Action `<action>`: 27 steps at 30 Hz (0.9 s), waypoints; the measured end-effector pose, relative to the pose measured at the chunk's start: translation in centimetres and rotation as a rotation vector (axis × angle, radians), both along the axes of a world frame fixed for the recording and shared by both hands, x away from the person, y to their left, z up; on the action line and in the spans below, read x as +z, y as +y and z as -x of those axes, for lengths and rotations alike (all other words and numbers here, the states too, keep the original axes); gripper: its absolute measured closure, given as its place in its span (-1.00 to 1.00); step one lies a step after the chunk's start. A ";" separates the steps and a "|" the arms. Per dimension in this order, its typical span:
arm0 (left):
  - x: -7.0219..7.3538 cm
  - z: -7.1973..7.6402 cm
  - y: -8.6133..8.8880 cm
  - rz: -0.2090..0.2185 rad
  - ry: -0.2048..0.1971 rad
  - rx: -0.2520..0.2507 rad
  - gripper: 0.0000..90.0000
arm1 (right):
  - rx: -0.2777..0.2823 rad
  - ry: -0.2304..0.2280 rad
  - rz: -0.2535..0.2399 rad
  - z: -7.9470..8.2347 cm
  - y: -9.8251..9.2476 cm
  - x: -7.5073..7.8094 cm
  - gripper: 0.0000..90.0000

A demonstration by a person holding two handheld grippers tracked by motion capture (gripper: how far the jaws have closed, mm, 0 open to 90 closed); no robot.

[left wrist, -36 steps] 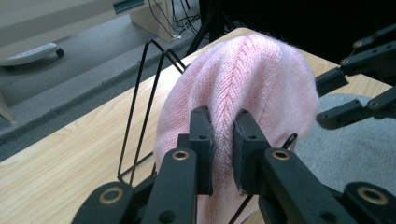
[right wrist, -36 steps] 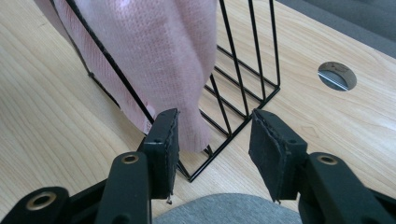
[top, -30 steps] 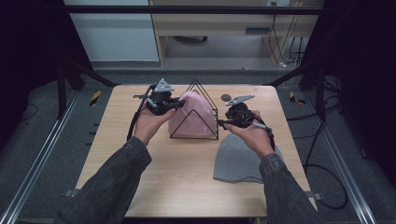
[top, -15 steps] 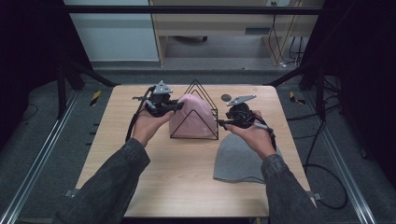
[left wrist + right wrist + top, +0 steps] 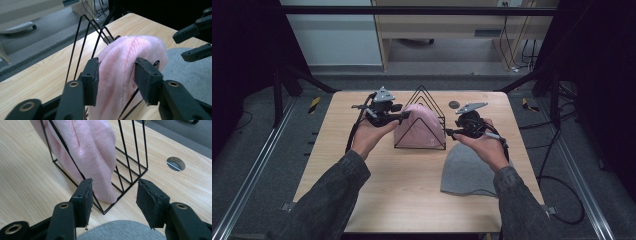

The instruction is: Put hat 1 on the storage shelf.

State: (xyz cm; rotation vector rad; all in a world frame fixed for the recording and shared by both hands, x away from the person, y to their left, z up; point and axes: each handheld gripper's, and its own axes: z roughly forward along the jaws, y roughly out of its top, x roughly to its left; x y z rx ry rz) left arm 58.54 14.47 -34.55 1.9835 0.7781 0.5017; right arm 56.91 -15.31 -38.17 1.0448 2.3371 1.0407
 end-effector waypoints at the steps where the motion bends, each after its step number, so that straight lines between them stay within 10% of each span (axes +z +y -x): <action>1: 0.1 0.1 0.1 0.003 -0.005 0.000 0.14 | 0.003 -0.002 0.004 0.0 0.0 0.0 0.01; 13: 1.1 2.9 2.0 0.010 -0.007 0.031 -0.52 | -0.025 -0.003 0.035 1.3 -1.0 0.8 -0.34; 27: -5.3 7.7 9.1 -0.088 0.088 0.129 -0.76 | -0.131 0.049 0.073 2.6 -7.7 0.4 -0.65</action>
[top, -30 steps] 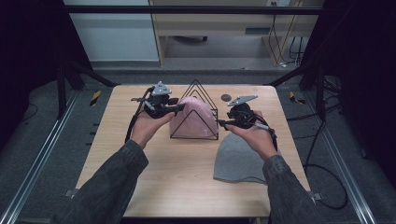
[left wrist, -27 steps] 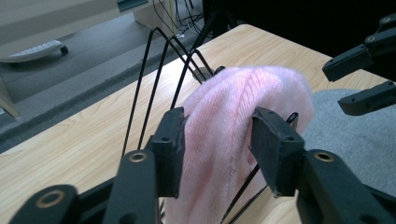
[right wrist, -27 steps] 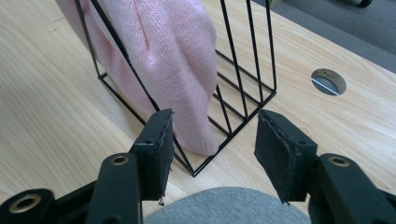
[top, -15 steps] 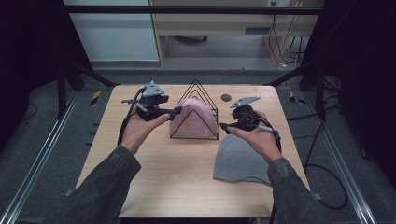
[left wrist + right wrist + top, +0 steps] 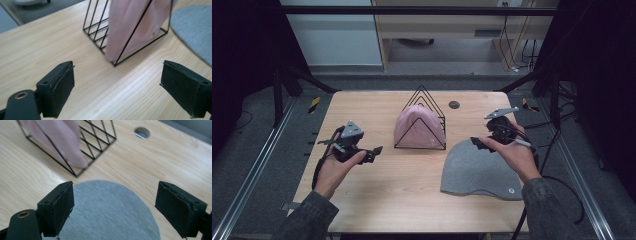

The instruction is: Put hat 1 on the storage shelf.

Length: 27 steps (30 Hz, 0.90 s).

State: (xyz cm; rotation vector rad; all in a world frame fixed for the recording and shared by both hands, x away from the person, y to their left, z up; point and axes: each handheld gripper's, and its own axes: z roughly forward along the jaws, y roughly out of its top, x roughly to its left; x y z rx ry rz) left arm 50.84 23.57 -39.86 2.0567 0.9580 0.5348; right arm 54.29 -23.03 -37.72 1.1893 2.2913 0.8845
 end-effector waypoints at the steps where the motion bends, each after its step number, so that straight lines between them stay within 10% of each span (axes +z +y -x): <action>1: -0.2 0.2 0.5 -0.002 0.002 0.008 -0.77 | -0.016 0.012 0.001 -0.1 -0.5 -0.2 -0.63; 7: -2.3 1.7 3.0 -0.016 0.007 0.052 -0.78 | -0.053 0.041 0.000 -1.0 -3.2 -2.0 -0.27; 15: -5.0 5.1 4.4 -0.139 0.035 0.052 -0.78 | -0.099 0.099 0.007 -2.7 -5.3 -5.4 0.04; 27: -6.0 5.8 5.1 -0.177 0.065 0.075 -0.78 | -0.156 0.176 -0.011 -3.1 -7.1 -9.0 -0.01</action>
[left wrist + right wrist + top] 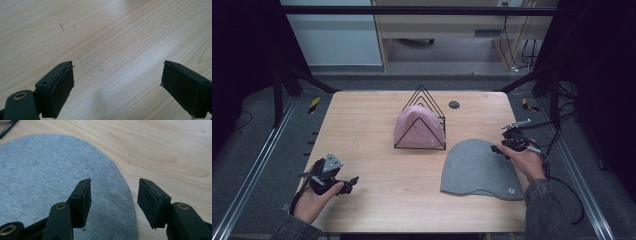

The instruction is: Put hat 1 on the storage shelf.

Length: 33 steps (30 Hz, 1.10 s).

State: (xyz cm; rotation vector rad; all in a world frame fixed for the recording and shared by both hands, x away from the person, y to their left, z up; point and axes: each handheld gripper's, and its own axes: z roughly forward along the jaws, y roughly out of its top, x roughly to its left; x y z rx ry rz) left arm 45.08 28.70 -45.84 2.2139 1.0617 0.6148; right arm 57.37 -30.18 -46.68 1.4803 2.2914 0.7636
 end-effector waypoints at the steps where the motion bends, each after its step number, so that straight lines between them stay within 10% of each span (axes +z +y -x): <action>1: 0.0 0.0 0.0 -0.006 -0.006 -0.002 -0.78 | -0.003 0.003 -0.006 0.0 0.0 -0.3 -0.01; 15: 0.0 0.0 -0.2 -0.022 -0.007 -0.009 -0.77 | 0.005 0.030 0.018 0.0 0.2 -1.4 0.13; 33: -0.3 0.0 -0.4 -0.029 0.003 -0.011 -0.77 | 0.069 0.027 -0.001 0.9 0.4 -1.4 0.92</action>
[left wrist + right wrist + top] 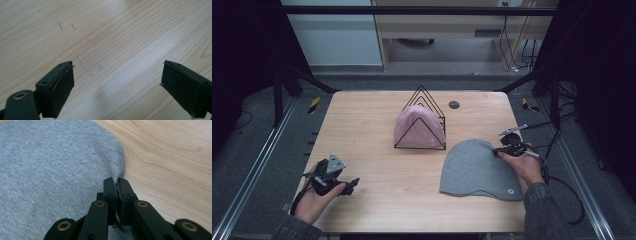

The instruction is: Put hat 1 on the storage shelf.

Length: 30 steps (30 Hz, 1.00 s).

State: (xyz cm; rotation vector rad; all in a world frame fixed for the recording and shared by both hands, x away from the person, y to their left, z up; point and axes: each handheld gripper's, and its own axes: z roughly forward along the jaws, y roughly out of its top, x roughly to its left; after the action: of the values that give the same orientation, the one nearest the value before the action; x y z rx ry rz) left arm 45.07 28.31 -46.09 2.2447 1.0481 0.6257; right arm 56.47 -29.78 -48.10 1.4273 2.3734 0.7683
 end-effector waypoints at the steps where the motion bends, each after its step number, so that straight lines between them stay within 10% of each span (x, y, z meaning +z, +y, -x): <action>1: 0.0 0.0 0.0 0.001 0.001 -0.001 -0.77 | 0.003 0.000 0.002 0.2 0.1 0.1 0.92; 30: -0.5 0.0 -0.6 -0.025 0.052 -0.051 -0.78 | 0.232 -0.298 -0.067 7.6 4.3 11.0 0.94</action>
State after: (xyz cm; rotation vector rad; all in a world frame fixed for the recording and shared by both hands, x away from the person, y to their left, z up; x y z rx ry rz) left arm 45.07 27.76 -46.60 2.3134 1.0103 0.5646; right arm 48.84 -25.53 -37.09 0.9869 2.3186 1.0463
